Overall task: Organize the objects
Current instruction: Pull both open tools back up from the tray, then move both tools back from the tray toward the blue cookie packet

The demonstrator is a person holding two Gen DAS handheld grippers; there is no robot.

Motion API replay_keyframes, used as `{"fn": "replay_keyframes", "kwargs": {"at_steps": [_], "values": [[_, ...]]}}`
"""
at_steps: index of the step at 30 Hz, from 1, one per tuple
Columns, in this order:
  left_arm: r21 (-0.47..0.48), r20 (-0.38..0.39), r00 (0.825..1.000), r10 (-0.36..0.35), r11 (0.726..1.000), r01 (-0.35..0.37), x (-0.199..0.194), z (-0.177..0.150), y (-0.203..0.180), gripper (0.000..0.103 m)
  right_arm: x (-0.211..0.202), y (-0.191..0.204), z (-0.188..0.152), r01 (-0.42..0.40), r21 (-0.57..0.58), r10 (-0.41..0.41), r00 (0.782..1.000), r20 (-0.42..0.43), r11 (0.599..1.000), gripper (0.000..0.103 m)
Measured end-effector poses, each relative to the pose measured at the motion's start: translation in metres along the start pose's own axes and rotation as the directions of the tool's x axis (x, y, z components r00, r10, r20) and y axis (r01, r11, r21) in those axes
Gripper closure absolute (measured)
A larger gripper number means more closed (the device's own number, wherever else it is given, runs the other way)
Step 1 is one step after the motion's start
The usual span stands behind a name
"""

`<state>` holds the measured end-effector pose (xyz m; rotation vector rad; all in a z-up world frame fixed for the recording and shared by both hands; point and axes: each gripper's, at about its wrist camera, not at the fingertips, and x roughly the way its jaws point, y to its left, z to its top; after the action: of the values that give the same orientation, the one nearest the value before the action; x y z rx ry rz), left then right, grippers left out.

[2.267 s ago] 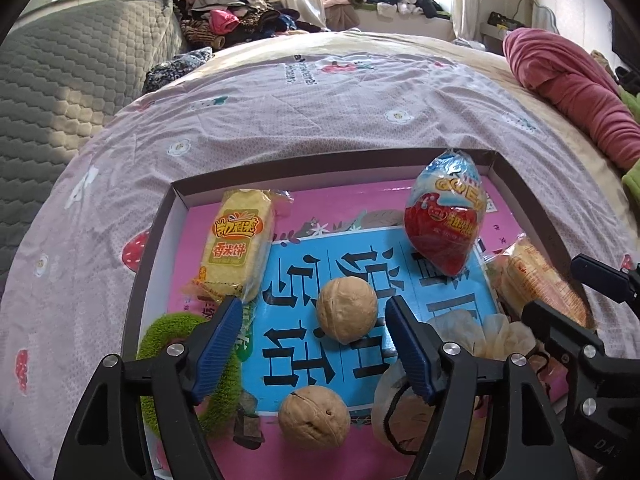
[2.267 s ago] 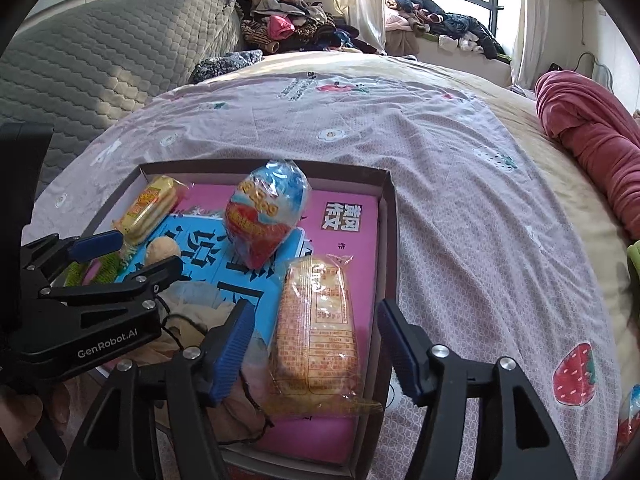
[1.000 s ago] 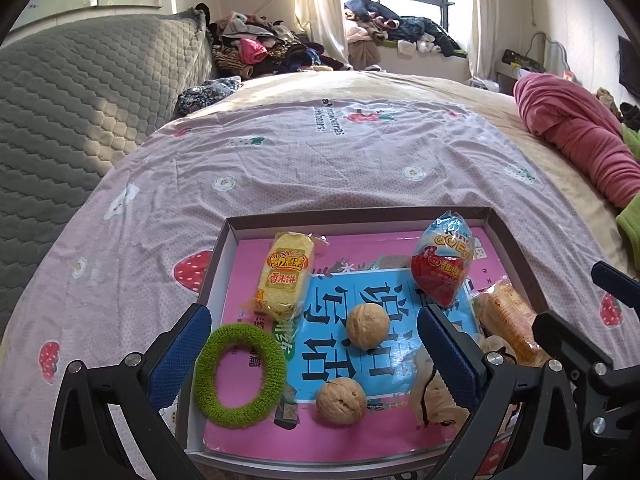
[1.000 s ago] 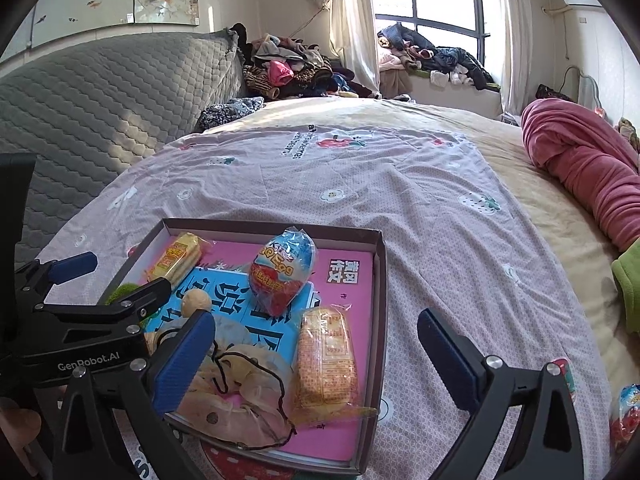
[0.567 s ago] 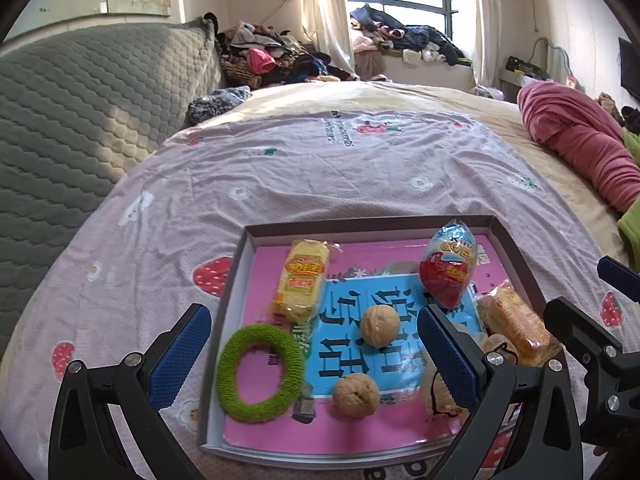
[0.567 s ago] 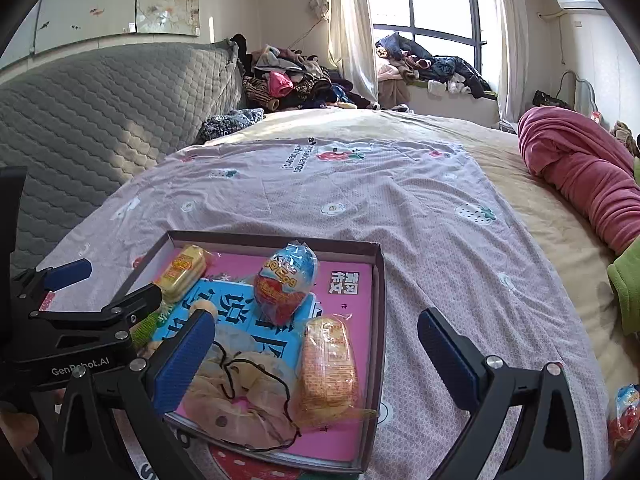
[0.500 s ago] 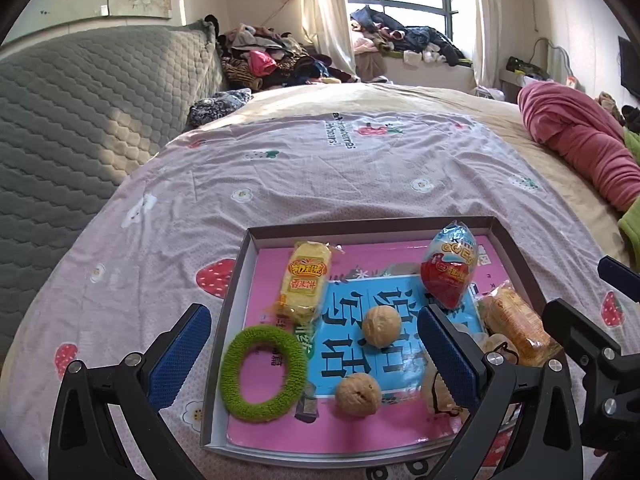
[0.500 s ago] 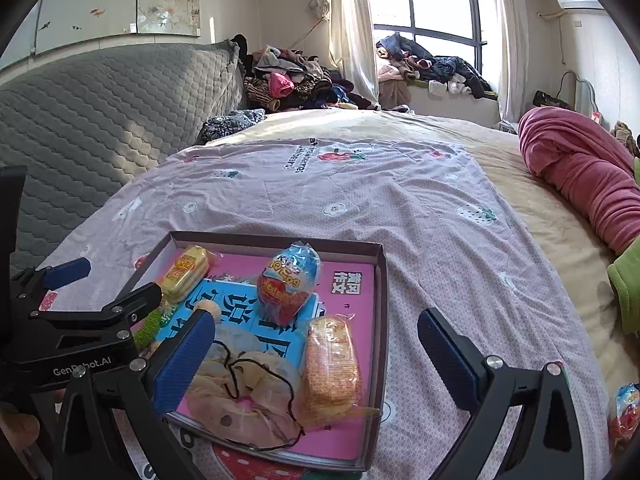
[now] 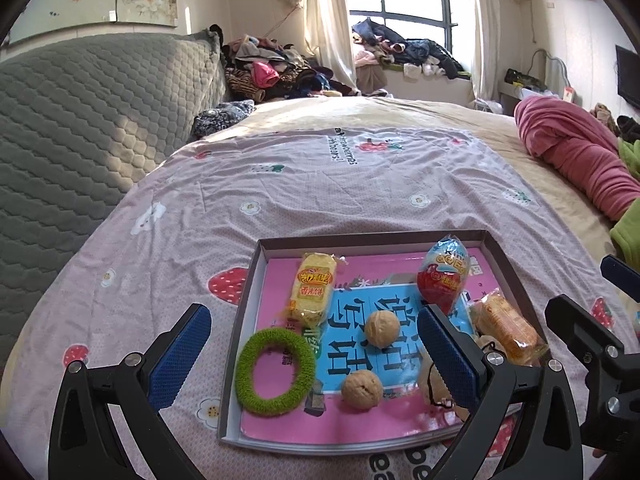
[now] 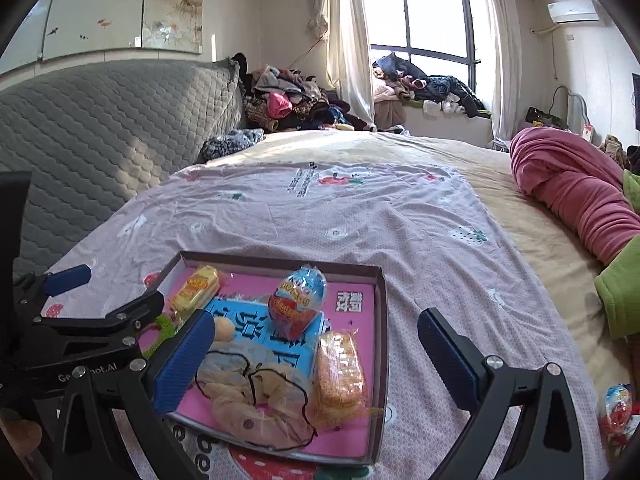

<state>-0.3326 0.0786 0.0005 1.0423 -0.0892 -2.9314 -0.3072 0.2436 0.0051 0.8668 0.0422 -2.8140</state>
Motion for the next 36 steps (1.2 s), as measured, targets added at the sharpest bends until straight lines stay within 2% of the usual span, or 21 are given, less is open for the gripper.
{"fn": "replay_keyframes", "kwargs": {"at_steps": [10, 22, 36], "values": [[-0.013, 0.029, 1.000, -0.003, 1.000, 0.003, -0.027, 0.003, 0.007, 0.000, -0.018, 0.007, -0.001, 0.026, -0.031, -0.026, 1.000, -0.006, 0.999, 0.001], [-0.015, 0.064, 0.998, 0.011, 1.000, -0.010, -0.059, 0.010, 0.013, 0.000, -0.051, 0.019, 0.015, 0.035, -0.052, -0.033, 0.999, 0.037, 0.998, 0.001], [-0.029, 0.097, 0.995, 0.014, 1.000, -0.011, -0.110, -0.001, 0.021, 0.000, -0.098, 0.033, 0.016, 0.031, -0.063, -0.027, 0.997, 0.066, 0.998, 0.001]]}}
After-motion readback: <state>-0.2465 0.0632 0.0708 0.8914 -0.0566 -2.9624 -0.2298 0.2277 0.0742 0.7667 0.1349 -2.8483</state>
